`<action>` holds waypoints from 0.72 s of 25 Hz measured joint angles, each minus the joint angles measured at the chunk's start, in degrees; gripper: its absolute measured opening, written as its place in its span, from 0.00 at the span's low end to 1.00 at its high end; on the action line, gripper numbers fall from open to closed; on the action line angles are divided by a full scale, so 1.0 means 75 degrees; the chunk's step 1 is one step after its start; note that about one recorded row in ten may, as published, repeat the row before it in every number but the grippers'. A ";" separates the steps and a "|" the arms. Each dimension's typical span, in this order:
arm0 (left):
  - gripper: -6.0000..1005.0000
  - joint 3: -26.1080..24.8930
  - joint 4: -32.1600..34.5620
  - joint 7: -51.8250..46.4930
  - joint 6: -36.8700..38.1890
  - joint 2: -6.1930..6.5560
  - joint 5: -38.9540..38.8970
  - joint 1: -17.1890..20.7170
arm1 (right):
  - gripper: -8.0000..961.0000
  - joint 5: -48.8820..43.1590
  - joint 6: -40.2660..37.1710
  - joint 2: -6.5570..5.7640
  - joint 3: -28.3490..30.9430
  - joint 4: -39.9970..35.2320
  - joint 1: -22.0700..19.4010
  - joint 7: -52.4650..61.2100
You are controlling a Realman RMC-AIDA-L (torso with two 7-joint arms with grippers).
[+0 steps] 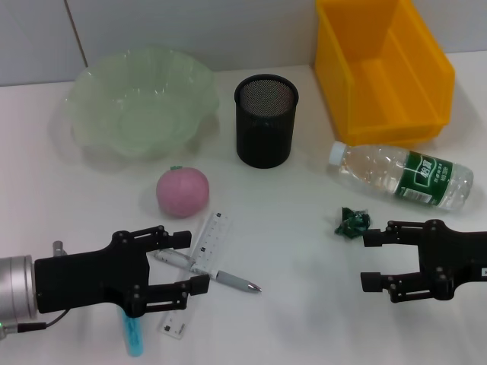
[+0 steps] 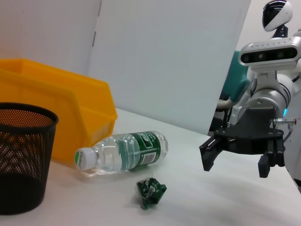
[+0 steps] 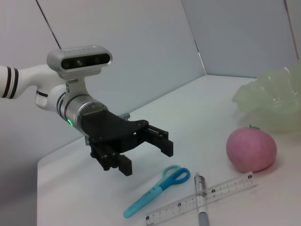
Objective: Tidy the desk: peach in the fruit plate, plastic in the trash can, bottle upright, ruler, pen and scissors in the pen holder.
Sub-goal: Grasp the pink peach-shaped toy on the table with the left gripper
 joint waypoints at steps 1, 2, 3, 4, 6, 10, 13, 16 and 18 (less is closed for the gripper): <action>0.78 0.0000 0.0000 -0.0001 0.0000 0.0000 0.0000 -0.0006 | 0.86 0.0000 0.0000 0.0001 0.0000 0.0000 0.0001 0.0000; 0.78 0.0000 0.0000 -0.0007 0.0000 0.0000 -0.0001 -0.0017 | 0.86 0.0001 -0.0001 -0.0004 0.0000 0.0000 0.0003 0.0000; 0.78 0.0000 0.0000 -0.0007 0.0000 0.0000 -0.0001 -0.0017 | 0.86 0.0001 -0.0001 -0.0004 0.0000 0.0000 0.0003 0.0000; 0.77 0.0000 0.0000 -0.0010 0.0000 0.0000 -0.0001 -0.0020 | 0.86 0.0000 -0.0001 -0.0007 0.0000 0.0000 0.0005 0.0000; 0.77 0.0000 0.0000 -0.0012 0.0000 0.0000 -0.0001 -0.0025 | 0.86 0.0000 -0.0002 -0.0015 0.0000 0.0000 0.0015 0.0002; 0.76 0.0000 0.0000 -0.0012 -0.0001 0.0000 -0.0001 -0.0031 | 0.86 0.0000 -0.0004 -0.0024 0.0000 0.0000 0.0036 0.0002; 0.75 -0.0001 0.0000 -0.0012 -0.0002 0.0000 0.0000 -0.0033 | 0.86 0.0001 -0.0006 -0.0039 -0.0002 0.0000 0.0054 0.0004; 0.75 -0.0089 0.0100 -0.0012 0.0089 -0.0026 -0.0023 -0.0033 | 0.86 0.0001 -0.0007 -0.0045 -0.0009 0.0000 0.0073 0.0028; 0.74 -0.0262 0.0314 -0.0012 0.0211 -0.0109 -0.0064 -0.0033 | 0.86 0.0002 -0.0011 -0.0047 -0.0011 -0.0007 0.0083 0.0050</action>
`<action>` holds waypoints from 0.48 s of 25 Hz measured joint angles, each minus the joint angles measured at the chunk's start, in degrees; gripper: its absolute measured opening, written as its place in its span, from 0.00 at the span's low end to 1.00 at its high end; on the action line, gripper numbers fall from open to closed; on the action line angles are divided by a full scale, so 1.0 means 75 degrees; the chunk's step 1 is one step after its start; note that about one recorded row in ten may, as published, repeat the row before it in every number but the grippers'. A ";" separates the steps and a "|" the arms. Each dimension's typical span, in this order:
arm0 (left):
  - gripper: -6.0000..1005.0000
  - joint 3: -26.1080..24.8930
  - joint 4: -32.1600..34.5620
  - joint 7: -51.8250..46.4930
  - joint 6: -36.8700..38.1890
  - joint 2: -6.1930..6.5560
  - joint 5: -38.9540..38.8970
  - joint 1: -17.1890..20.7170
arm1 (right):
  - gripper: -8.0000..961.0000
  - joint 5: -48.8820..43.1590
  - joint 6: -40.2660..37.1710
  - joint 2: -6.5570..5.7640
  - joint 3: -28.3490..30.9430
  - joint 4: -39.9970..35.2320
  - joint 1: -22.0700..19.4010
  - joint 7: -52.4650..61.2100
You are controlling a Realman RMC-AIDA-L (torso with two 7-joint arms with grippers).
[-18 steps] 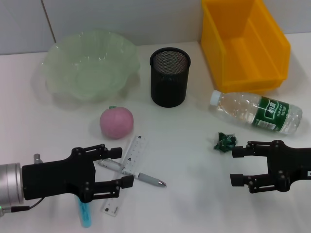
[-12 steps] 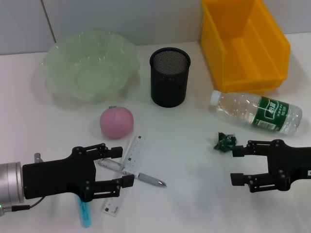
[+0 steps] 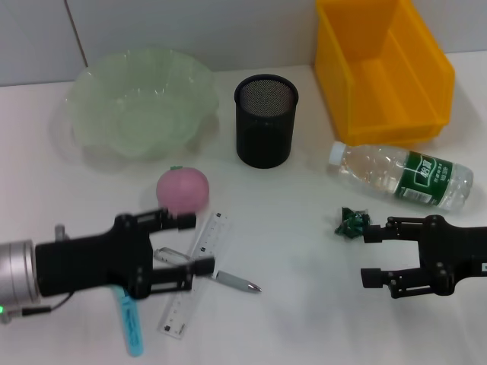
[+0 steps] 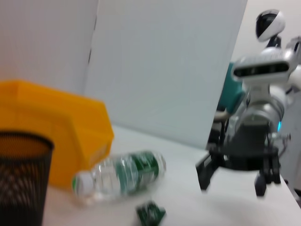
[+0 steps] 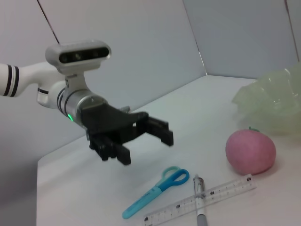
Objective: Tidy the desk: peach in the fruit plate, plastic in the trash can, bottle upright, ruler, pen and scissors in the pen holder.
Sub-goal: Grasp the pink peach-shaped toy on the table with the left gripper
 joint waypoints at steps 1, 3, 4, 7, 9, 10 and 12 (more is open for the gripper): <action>0.74 -0.0068 0.0084 0.0000 0.0013 -0.0030 -0.0013 -0.0001 | 0.86 0.0000 -0.0001 -0.0002 -0.0001 -0.0002 0.0006 0.0011; 0.74 -0.0368 0.0424 0.0000 -0.0095 -0.0196 0.0001 -0.0015 | 0.86 0.0000 -0.0001 -0.0010 -0.0001 -0.0008 0.0011 0.0027; 0.74 -0.0456 0.0550 0.0000 -0.0238 -0.0260 0.0012 -0.0033 | 0.86 0.0000 -0.0002 -0.0015 -0.0001 -0.0010 0.0015 0.0032; 0.73 -0.0504 0.0790 -0.0025 -0.0987 -0.0371 0.0047 -0.0219 | 0.86 0.0000 -0.0001 -0.0015 -0.0001 -0.0018 0.0016 0.0033; 0.73 -0.0461 0.0806 -0.0047 -0.1233 -0.0379 0.0064 -0.0317 | 0.86 0.0000 -0.0002 -0.0014 -0.0001 -0.0042 0.0025 0.0041; 0.72 -0.0380 0.0810 -0.0101 -0.1591 -0.0380 0.0147 -0.0456 | 0.86 0.0000 -0.0002 -0.0014 -0.0001 -0.0042 0.0025 0.0041; 0.72 -0.0221 0.0827 -0.0270 -0.2300 -0.0388 0.0557 -0.0734 | 0.86 0.0000 -0.0008 -0.0014 -0.0001 -0.0050 0.0028 0.0055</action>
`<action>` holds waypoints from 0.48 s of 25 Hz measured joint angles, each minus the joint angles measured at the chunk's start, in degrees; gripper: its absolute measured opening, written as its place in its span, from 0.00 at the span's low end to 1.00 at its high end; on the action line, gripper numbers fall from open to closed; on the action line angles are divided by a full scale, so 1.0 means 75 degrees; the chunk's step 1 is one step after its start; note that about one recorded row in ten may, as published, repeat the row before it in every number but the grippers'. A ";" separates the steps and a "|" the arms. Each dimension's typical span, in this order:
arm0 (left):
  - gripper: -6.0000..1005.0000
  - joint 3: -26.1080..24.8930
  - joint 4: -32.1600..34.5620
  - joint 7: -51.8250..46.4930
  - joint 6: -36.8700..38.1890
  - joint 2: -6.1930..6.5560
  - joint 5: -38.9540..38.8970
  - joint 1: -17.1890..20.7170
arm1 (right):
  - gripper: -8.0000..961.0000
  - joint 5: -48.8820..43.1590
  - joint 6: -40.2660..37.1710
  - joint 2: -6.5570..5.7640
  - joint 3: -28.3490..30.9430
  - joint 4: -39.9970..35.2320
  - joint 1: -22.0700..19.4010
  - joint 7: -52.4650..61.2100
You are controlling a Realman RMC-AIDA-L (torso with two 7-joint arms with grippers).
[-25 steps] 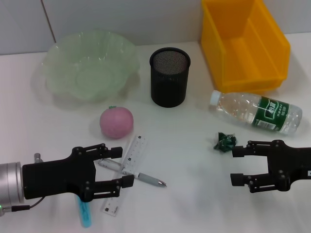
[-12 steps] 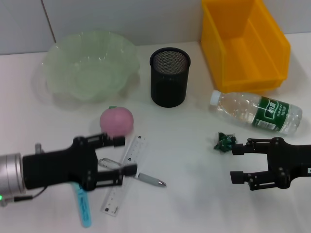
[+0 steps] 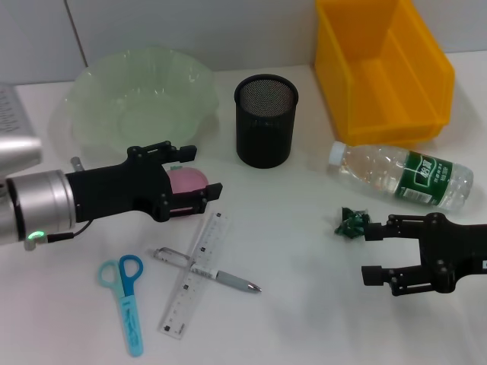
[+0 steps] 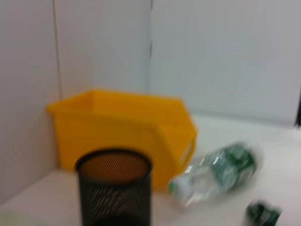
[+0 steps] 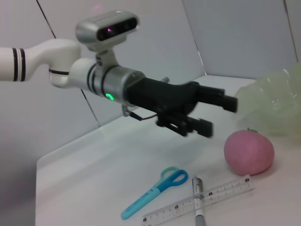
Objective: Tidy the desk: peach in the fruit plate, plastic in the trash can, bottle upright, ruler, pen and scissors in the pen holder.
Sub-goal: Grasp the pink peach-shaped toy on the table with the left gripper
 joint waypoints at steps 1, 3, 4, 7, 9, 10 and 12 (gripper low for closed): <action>0.72 0.0029 0.0005 -0.0079 -0.0199 -0.0003 0.0173 -0.0075 | 0.86 0.0000 -0.0001 0.0000 0.0000 -0.0002 0.0000 0.0006; 0.71 0.0044 0.0008 -0.0179 -0.0344 -0.0004 0.0348 -0.0145 | 0.86 0.0000 0.0002 0.0001 0.0000 -0.0002 0.0000 0.0014; 0.71 0.0054 0.0068 -0.0470 -0.0586 -0.0005 0.0829 -0.0286 | 0.86 0.0000 0.0005 0.0001 0.0000 -0.0003 0.0000 0.0017; 0.70 0.0053 0.0119 -0.0574 -0.0715 -0.0006 0.1062 -0.0314 | 0.86 0.0000 0.0007 0.0000 0.0000 -0.0002 -0.0003 0.0029; 0.70 0.0075 0.0189 -0.0606 -0.0934 -0.0023 0.1245 -0.0321 | 0.86 0.0000 0.0009 -0.0001 0.0004 -0.0002 -0.0005 0.0031; 0.70 0.0105 0.0215 -0.0607 -0.1087 -0.0033 0.1327 -0.0322 | 0.86 0.0000 0.0010 -0.0002 0.0007 -0.0002 -0.0008 0.0031; 0.69 0.0125 0.0221 -0.0608 -0.1175 -0.0035 0.1353 -0.0323 | 0.86 0.0000 0.0013 -0.0004 0.0013 -0.0002 -0.0017 0.0033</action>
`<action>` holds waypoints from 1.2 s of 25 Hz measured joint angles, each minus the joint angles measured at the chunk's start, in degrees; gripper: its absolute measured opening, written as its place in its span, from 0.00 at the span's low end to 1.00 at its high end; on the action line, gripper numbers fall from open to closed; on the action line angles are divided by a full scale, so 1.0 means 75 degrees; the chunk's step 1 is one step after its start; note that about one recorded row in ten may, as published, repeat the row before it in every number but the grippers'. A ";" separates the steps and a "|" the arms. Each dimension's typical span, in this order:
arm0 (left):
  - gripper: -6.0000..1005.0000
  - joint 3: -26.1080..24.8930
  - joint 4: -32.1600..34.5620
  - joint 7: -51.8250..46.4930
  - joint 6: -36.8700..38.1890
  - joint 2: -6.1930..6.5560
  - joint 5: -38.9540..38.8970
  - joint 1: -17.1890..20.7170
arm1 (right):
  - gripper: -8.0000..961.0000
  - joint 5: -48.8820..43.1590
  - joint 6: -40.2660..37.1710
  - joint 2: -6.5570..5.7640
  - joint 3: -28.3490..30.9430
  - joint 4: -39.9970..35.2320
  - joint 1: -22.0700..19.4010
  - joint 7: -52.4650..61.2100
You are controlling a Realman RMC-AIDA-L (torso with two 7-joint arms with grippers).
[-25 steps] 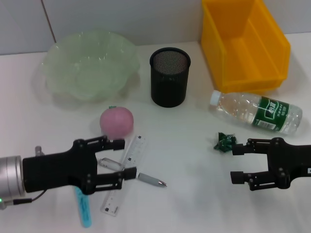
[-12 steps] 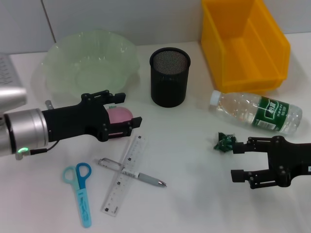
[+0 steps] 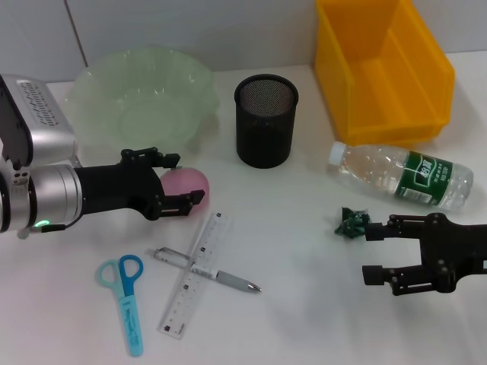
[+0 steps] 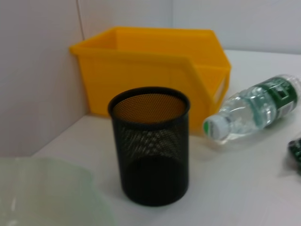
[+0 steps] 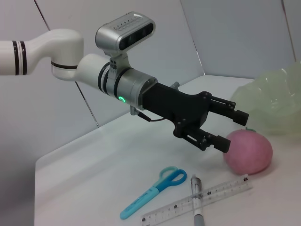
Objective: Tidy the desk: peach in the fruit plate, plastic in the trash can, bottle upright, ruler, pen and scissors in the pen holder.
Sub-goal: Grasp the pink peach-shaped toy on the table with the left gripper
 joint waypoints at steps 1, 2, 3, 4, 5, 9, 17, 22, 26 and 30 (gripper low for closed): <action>0.69 0.0061 0.0001 0.0001 -0.0229 0.0000 0.0033 -0.0002 | 0.86 0.0000 0.0001 -0.0001 0.0000 -0.0001 -0.0001 0.0002; 0.69 0.0104 0.0000 0.0001 -0.0284 0.0000 0.0039 -0.0002 | 0.86 0.0000 0.0001 -0.0001 0.0000 -0.0001 -0.0001 0.0002; 0.69 0.0148 0.0000 0.0001 -0.0340 0.0000 0.0043 -0.0002 | 0.86 0.0000 0.0001 -0.0006 0.0000 -0.0005 -0.0002 0.0005; 0.69 0.0248 0.0000 -0.0001 -0.0431 0.0001 0.0049 0.0000 | 0.86 0.0000 0.0001 -0.0013 0.0000 -0.0006 -0.0001 0.0007; 0.68 0.0377 -0.0003 -0.0007 -0.0553 0.0001 0.0054 0.0008 | 0.86 0.0000 0.0001 -0.0025 -0.0001 -0.0008 0.0001 0.0009; 0.67 0.0477 -0.0046 -0.0008 -0.0690 0.0002 0.0056 0.0008 | 0.86 -0.0001 0.0001 -0.0028 -0.0001 -0.0010 0.0012 0.0014; 0.66 0.0722 -0.0084 -0.0007 -0.0987 0.0005 0.0062 0.0031 | 0.86 -0.0001 -0.0015 -0.0038 -0.0014 -0.0012 0.0058 0.0058; 0.65 0.1119 -0.0095 -0.0043 -0.1204 -0.0017 0.0056 0.0051 | 0.86 -0.0001 -0.0037 -0.0041 -0.0013 -0.0012 0.0068 0.0062; 0.64 0.1133 -0.0097 -0.0155 -0.1196 -0.0019 0.0057 0.0056 | 0.86 -0.0001 -0.0066 -0.0041 -0.0013 -0.0011 0.0066 0.0062; 0.63 0.1149 -0.0097 -0.0208 -0.1177 -0.0019 0.0024 0.0068 | 0.86 -0.0001 -0.0070 -0.0041 -0.0013 -0.0011 0.0057 0.0063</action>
